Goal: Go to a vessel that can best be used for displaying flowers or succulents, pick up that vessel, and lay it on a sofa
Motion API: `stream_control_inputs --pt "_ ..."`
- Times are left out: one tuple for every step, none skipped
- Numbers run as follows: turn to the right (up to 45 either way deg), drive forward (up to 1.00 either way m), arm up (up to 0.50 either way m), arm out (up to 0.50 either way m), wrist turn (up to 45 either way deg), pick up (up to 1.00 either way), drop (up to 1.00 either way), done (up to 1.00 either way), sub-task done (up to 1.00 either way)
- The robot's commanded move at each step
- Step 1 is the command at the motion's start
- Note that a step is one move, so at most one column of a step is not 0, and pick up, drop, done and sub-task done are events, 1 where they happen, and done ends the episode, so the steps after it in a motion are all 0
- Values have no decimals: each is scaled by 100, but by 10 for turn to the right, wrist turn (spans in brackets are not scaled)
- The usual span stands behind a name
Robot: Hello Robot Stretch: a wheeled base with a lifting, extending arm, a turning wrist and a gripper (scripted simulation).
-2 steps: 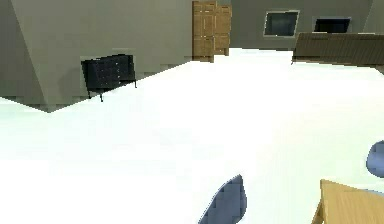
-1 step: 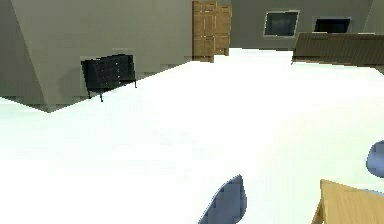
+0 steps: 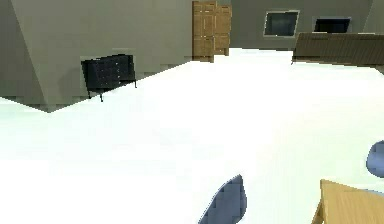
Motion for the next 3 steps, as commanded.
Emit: stream_control_inputs --pt "0 0 24 0 0 0 0 0 0" --pt "0 0 0 0 -450 0 0 0 0" --pt "0 0 0 0 -450 0 0 0 0"
